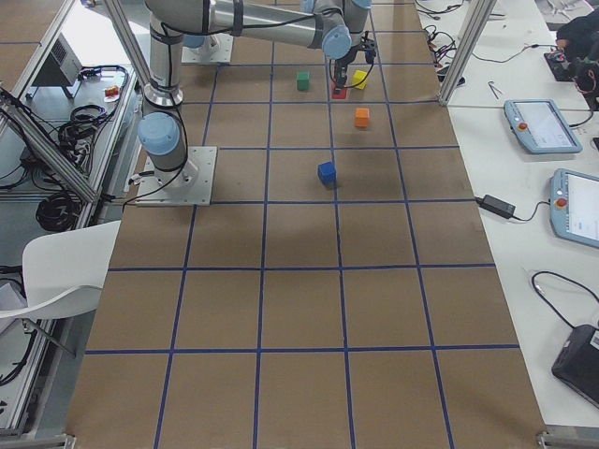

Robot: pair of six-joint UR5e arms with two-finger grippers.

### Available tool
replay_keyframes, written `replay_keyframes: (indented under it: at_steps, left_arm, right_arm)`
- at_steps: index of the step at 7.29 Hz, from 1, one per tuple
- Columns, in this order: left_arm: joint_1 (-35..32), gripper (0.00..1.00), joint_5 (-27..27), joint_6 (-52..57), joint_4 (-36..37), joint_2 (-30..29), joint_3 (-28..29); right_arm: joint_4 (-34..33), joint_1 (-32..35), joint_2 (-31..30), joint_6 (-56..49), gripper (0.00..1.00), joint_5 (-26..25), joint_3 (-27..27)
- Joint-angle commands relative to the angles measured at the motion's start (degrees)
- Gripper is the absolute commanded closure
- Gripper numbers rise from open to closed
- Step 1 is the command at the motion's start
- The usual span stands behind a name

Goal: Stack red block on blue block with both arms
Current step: 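Lift the red cube with the right gripper and carry it toward the blue cube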

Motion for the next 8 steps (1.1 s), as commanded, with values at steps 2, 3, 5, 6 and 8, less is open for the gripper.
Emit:
replay_keyframes:
  at_steps: [2,3,5,6,8]
  left_arm:
    - [-0.03,0.0,-0.08,0.0,0.1,-0.1,-0.1]
    - [-0.03,0.0,0.01,-0.09,0.1,-0.02,-0.36]
    - [-0.03,0.0,-0.43,-0.09,0.1,-0.11,-0.45]
    - [-0.03,0.0,-0.43,-0.17,0.1,-0.02,-0.45]
    - [-0.03,0.0,-0.34,-0.18,0.1,-0.02,-0.54]
  right_arm:
    - [3.36,-14.02,-2.73,-23.92,1.0,-0.4,0.95]
    - [2.57,-17.62,-2.82,-29.83,1.0,-0.4,2.79]
    - [-1.45,-21.25,-2.38,-37.76,1.0,-0.4,6.13]
    - [-5.04,-21.78,-2.38,-39.54,1.0,-0.4,8.5]
    - [-12.16,-21.88,-2.38,-41.66,1.0,-0.4,13.94]
